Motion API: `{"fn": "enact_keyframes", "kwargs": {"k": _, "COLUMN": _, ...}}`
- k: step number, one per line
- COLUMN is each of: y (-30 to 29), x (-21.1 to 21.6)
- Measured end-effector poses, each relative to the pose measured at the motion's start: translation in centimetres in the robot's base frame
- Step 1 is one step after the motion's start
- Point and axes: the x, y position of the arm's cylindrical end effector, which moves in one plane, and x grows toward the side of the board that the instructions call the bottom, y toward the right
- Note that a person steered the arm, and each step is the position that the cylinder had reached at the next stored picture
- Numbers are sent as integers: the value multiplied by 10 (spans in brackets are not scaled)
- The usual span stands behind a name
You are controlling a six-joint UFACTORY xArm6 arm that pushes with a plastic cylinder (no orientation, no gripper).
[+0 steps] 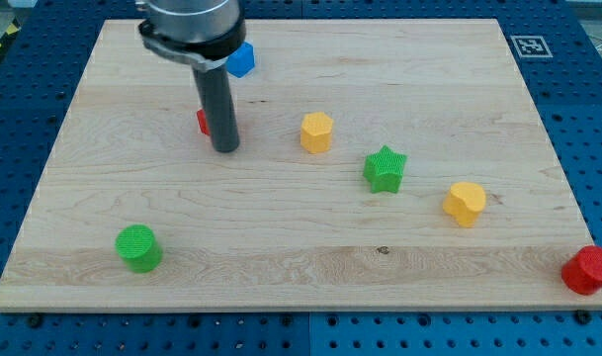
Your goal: Push the red star closer to the yellow hexagon
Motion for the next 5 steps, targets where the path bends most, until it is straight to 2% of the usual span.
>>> {"fn": "enact_keyframes", "kwargs": {"k": 1, "y": -10, "x": 2}}
{"fn": "enact_keyframes", "kwargs": {"k": 3, "y": -113, "x": -3}}
{"fn": "enact_keyframes", "kwargs": {"k": 5, "y": -46, "x": -34}}
